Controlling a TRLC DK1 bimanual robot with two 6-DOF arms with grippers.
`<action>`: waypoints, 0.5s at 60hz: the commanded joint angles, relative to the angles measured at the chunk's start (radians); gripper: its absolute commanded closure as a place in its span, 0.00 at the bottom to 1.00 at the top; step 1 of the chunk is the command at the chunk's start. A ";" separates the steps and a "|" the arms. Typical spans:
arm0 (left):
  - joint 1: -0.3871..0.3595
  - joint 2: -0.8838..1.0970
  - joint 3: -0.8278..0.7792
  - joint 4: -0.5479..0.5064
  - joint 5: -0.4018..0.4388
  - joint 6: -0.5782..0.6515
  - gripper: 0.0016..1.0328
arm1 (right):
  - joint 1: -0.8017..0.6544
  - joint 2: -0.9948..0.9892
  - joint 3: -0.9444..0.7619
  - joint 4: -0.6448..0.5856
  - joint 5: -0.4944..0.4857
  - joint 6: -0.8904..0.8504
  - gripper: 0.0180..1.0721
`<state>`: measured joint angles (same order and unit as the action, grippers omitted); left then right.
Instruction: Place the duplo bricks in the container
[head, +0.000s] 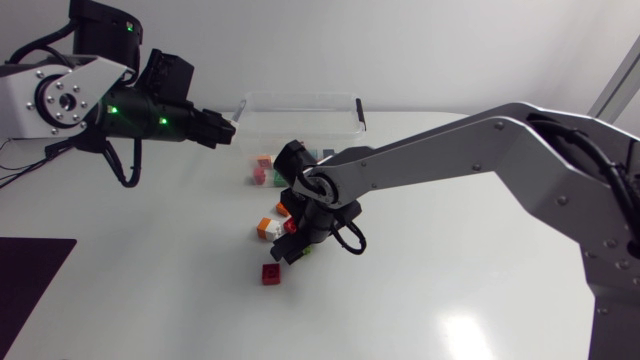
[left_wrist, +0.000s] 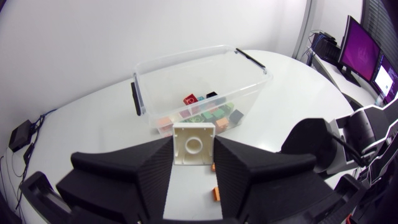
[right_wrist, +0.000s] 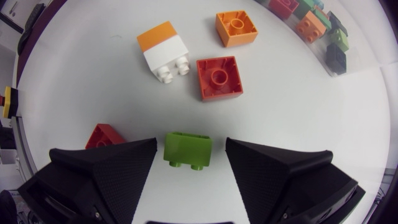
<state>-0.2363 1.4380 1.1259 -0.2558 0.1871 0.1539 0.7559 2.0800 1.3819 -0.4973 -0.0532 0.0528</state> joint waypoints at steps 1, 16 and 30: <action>0.011 0.042 0.054 0.012 0.014 -0.014 0.78 | 0.006 0.026 0.017 -0.010 -0.004 0.024 0.28; 0.014 0.131 0.126 0.049 0.023 -0.024 0.78 | 0.006 0.038 0.012 0.011 -0.005 0.018 0.44; 0.009 0.191 0.173 0.087 0.029 -0.030 0.78 | 0.006 0.040 0.008 0.029 -0.004 0.016 0.55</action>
<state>-0.2298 1.5955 1.2530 -0.1875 0.2054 0.1497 0.7574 2.0933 1.3823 -0.4809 -0.0536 0.0528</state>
